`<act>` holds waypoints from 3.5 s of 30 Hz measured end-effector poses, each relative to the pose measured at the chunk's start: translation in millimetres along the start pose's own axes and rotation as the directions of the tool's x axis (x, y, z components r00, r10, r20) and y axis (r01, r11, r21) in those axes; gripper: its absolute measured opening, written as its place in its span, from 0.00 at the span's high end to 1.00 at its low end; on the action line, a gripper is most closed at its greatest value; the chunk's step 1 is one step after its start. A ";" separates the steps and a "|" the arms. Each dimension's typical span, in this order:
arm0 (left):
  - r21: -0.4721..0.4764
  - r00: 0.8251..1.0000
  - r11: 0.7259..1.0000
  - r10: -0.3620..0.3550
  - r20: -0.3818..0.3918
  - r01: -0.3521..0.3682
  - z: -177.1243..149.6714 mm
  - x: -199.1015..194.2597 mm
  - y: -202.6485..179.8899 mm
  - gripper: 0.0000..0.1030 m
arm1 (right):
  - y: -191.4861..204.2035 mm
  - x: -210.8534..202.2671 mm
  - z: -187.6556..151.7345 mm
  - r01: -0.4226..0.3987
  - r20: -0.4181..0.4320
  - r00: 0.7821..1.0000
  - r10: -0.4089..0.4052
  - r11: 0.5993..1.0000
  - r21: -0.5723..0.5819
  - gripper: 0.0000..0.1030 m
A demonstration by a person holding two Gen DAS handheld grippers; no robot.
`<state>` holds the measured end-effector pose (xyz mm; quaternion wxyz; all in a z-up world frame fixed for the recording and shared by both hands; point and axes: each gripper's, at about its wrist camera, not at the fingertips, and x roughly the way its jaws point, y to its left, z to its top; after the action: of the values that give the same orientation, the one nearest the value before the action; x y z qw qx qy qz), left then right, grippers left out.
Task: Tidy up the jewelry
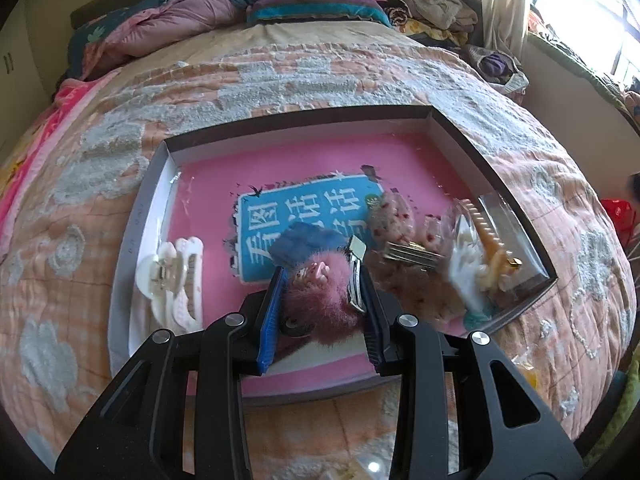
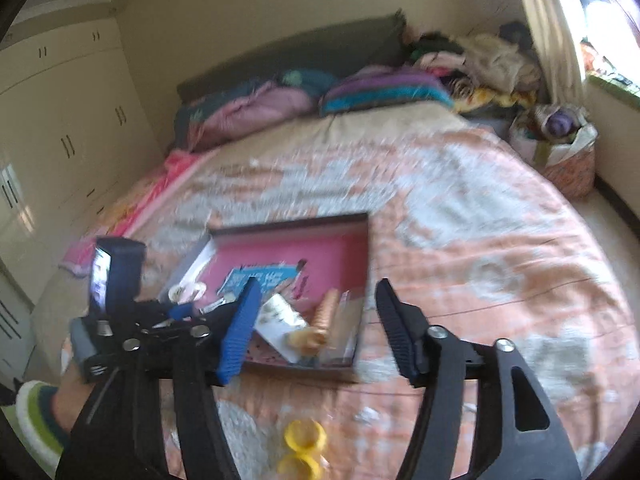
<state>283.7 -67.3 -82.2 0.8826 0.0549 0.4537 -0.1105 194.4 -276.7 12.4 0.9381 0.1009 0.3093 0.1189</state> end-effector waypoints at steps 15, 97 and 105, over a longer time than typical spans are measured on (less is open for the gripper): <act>-0.053 0.994 0.995 0.086 0.070 -0.083 11.7 -54.5 -11.3 0.39 | -20.6 -95.3 -12.5 0.015 0.105 0.994 -0.015 1.000 0.007 0.17; -0.070 0.984 0.997 0.046 0.170 -0.035 -133.4 -189.5 23.6 0.10 | 91.0 -134.3 -86.8 -0.078 -0.013 0.997 0.077 0.967 -0.244 0.06; -0.044 0.993 0.999 0.021 0.117 -0.016 -137.1 -157.8 16.7 0.10 | 58.6 -93.1 -118.1 -0.022 -0.136 0.991 -0.005 0.980 -0.195 0.06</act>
<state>90.6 -1.2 -33.9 0.9096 0.0334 0.4029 -0.0956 40.9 -233.8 -13.5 0.9196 0.0008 0.3589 0.1597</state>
